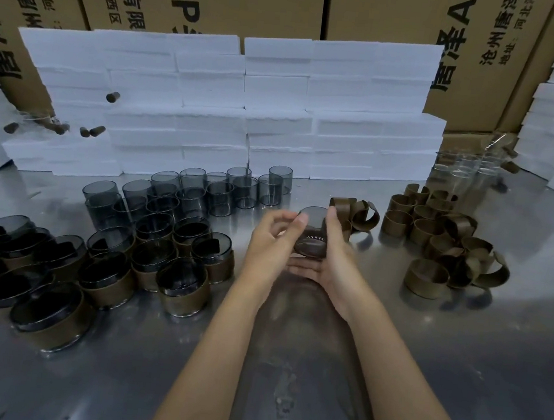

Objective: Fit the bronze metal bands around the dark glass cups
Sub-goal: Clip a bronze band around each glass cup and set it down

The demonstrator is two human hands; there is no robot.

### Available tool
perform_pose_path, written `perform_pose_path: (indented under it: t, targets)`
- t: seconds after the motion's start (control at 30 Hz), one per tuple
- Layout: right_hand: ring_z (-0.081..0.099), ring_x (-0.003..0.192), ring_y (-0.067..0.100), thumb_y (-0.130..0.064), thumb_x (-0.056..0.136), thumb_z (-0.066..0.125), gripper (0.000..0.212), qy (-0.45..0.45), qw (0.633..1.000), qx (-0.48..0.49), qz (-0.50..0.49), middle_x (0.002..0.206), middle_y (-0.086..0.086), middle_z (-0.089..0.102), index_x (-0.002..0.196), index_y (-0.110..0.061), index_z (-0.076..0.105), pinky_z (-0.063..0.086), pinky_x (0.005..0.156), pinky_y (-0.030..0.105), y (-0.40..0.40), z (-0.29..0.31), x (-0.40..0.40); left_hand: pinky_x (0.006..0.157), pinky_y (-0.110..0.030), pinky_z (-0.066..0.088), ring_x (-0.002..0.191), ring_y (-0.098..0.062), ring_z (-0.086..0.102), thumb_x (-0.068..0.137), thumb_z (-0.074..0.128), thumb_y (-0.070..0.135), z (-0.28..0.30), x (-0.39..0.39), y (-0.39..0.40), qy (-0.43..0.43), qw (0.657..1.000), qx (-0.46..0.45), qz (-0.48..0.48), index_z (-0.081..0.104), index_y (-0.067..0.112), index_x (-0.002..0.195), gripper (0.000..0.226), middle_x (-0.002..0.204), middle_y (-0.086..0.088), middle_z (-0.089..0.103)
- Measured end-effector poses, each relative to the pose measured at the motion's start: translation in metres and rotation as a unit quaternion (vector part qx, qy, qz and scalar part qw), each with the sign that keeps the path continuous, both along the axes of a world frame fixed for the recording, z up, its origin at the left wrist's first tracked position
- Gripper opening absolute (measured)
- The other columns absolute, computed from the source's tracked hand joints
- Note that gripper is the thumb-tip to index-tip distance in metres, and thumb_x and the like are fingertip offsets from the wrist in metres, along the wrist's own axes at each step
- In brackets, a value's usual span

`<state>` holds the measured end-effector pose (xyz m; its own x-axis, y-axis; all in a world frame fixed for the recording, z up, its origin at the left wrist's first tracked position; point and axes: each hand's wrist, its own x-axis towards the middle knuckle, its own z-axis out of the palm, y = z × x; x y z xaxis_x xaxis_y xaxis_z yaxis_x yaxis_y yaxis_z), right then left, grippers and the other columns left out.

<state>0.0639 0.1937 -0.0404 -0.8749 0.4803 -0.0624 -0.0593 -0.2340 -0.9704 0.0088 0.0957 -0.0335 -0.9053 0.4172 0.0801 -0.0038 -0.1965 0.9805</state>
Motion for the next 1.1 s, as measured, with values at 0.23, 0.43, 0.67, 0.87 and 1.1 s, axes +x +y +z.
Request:
perform_pose_path:
  t: [0.23,0.43,0.67,0.87,1.1]
  targets:
    - [0.078,0.07,0.028,-0.06,0.106,0.027,0.057,-0.002,0.99,0.072,-0.123,0.084,0.008,0.079,0.104,-0.021,0.069,0.063,0.062,0.035,0.005,-0.013,-0.011,0.091,-0.029,0.055,0.096,-0.016,0.068,0.099,0.066,0.02,-0.001,0.0,0.005,0.073,0.994,-0.062,0.057,0.072,0.02,0.094,0.008,0.099,-0.002,0.074]
    - [0.076,0.085,0.032,-0.036,0.111,0.038,0.04,0.034,0.98,0.102,-0.169,0.103,0.02,0.075,0.107,-0.012,0.069,0.063,0.068,0.037,0.003,-0.013,-0.006,0.078,-0.032,0.061,0.096,-0.023,0.068,0.102,0.06,0.013,-0.001,-0.001,0.004,0.052,0.992,-0.051,0.105,0.071,0.012,0.101,0.011,0.098,-0.011,0.073]
    - [0.073,0.095,0.003,-0.076,0.075,0.07,0.061,0.035,0.994,0.085,-0.066,0.104,-0.005,0.077,0.114,-0.029,0.069,0.06,0.085,0.031,-0.009,-0.007,0.001,0.084,-0.028,0.055,0.1,-0.012,0.072,0.104,0.04,0.057,0.01,0.015,0.003,0.035,0.995,-0.09,0.025,0.077,0.029,0.102,0.047,0.102,0.002,0.078]
    - [0.074,0.106,0.013,-0.085,0.074,0.061,0.073,0.042,0.998,0.041,-0.021,0.109,0.0,0.079,0.112,-0.025,0.076,0.054,0.102,0.043,-0.009,-0.003,0.005,0.102,-0.029,0.027,0.126,-0.006,0.035,0.101,0.032,0.067,0.003,0.02,0.008,0.13,0.974,-0.187,0.015,0.062,0.037,0.124,0.048,0.125,0.009,0.051]
    - [0.075,0.098,0.018,-0.075,0.098,0.029,0.067,-0.038,0.991,0.071,-0.105,0.09,-0.005,0.08,0.085,-0.033,0.08,0.058,0.094,0.041,-0.009,0.001,0.006,0.103,-0.029,0.021,0.121,-0.012,0.028,0.106,0.026,0.056,-0.004,0.018,0.011,0.162,0.956,-0.243,0.012,0.057,0.026,0.134,0.051,0.123,-0.001,0.045]
